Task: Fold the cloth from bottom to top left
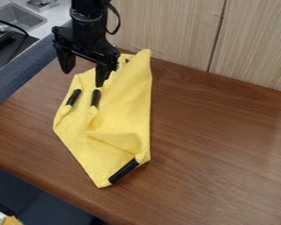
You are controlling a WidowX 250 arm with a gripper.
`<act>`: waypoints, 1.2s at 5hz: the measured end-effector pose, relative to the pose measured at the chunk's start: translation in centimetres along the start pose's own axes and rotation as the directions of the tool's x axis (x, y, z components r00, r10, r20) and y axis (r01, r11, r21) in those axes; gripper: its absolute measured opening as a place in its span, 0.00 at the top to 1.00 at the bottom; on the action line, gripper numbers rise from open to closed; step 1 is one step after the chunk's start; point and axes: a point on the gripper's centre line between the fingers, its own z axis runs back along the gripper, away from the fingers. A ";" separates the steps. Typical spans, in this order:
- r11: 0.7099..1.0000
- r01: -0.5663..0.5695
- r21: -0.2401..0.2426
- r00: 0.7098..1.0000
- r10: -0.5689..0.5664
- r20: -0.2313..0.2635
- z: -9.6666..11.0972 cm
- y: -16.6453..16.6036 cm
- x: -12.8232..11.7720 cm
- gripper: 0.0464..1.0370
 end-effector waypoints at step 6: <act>0.942 0.311 -0.128 0.949 -0.299 0.104 2.1 -9.4 -8.0 0.04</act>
